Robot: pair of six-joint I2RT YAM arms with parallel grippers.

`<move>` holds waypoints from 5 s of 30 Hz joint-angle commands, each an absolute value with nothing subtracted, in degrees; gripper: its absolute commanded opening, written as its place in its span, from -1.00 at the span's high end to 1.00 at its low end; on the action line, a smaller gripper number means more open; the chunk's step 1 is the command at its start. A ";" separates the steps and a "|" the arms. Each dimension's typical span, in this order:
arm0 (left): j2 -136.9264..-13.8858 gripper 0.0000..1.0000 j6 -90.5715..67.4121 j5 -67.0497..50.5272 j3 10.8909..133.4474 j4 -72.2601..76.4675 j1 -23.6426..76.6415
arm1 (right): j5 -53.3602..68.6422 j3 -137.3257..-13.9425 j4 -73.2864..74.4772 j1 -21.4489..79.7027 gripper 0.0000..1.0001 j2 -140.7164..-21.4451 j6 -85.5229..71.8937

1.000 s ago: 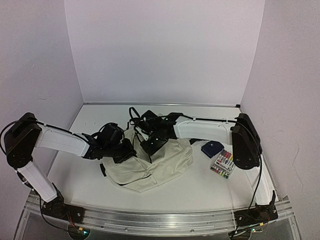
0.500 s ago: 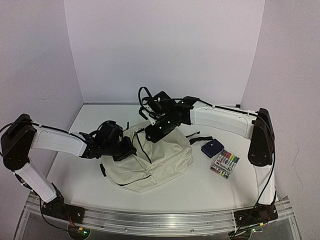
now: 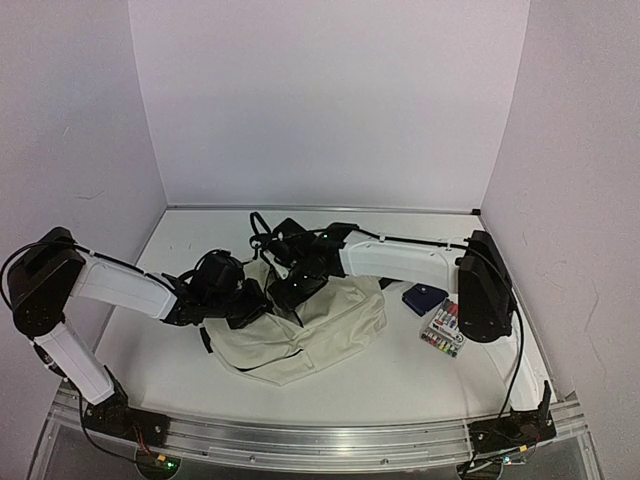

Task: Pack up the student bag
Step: Adjust the student bag at the center of the board.

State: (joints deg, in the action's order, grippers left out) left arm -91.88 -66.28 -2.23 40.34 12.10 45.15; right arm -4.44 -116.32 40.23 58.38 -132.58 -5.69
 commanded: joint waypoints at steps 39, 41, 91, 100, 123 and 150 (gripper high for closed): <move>-79.59 0.16 -58.56 -6.86 34.23 26.46 45.55 | 10.90 -114.22 37.40 52.69 1.00 -122.76 -6.99; -78.21 0.21 -59.21 -7.13 31.61 29.63 45.53 | 13.78 -114.42 37.52 51.97 1.00 -122.95 -8.12; -89.20 0.34 -56.22 -13.08 41.67 25.32 45.70 | 35.97 -110.68 37.05 46.86 0.94 -123.59 -14.16; -89.03 0.58 -61.21 -14.27 36.25 30.60 46.93 | 37.46 -111.45 36.98 46.76 0.90 -124.50 -15.01; -89.34 -0.01 -51.25 -0.81 47.50 10.86 57.49 | 36.56 -110.55 36.56 45.59 -0.37 -122.44 -13.91; -78.07 -0.68 -48.24 14.41 53.07 -15.62 57.48 | 17.04 -75.14 58.51 9.16 -0.78 -95.04 22.61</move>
State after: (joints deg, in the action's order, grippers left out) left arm -76.58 -50.64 14.15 49.82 -15.48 57.34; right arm 21.57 -79.24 52.65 11.75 -97.92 15.22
